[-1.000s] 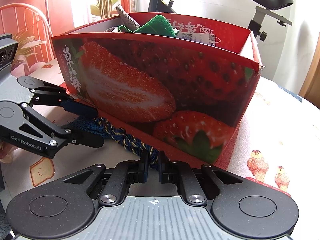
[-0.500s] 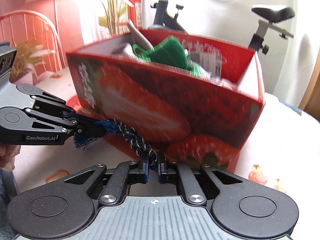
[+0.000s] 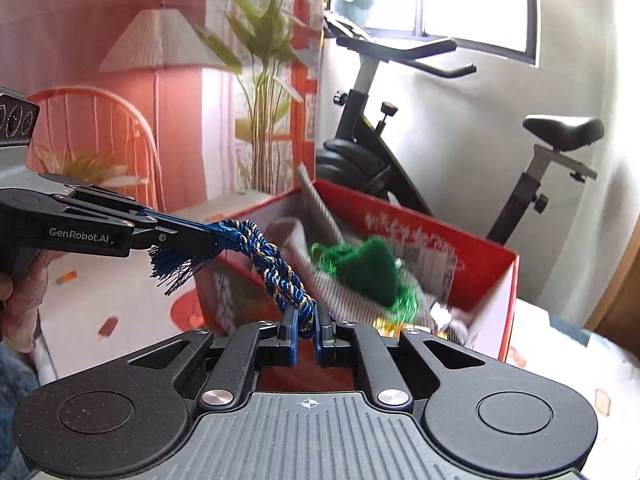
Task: Organize soft objects
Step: 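Lift the blue cord with both tools and lower it into the box, then open both tools and withdraw them from the box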
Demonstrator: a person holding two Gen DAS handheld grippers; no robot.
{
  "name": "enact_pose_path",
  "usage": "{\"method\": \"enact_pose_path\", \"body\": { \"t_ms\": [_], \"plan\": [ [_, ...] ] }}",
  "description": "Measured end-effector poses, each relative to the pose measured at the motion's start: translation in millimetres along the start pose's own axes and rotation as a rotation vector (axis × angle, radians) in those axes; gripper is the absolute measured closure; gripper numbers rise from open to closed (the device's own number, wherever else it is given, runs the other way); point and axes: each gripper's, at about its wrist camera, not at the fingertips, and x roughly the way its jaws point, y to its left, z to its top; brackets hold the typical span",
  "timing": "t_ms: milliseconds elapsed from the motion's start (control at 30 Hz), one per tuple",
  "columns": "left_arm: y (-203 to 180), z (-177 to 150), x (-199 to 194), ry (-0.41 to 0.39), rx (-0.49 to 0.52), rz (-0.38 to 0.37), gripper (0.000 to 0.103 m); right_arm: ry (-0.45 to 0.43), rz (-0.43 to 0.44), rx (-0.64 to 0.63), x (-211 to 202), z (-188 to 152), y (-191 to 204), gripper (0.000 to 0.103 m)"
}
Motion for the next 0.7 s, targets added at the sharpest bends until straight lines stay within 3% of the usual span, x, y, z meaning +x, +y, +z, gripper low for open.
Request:
{"method": "enact_pose_path", "body": {
  "t_ms": [233, 433, 500, 567, 633, 700],
  "plan": [
    [9, 22, 37, 0.036, 0.003, 0.054, 0.096, 0.017, -0.043, -0.012, 32, 29, -13, 0.096],
    [24, 20, 62, 0.099, -0.075, 0.075, 0.093, 0.107, -0.063, 0.033, 67, 20, -31, 0.095],
    [22, 20, 64, 0.113, -0.081, 0.087, 0.082, 0.138, -0.083, 0.039, 74, 14, -33, 0.095],
    [20, 20, 62, 0.120, -0.097, 0.113, 0.044, 0.142, -0.107, 0.053, 75, 11, -36, 0.091],
    [18, 23, 55, 0.114, -0.104, 0.139, 0.028, 0.133, -0.121, 0.066, 71, 10, -39, 0.080],
    [15, 29, 48, 0.112, -0.100, 0.154, 0.019, 0.132, -0.135, 0.080, 66, 11, -41, 0.072]
  ]
}}
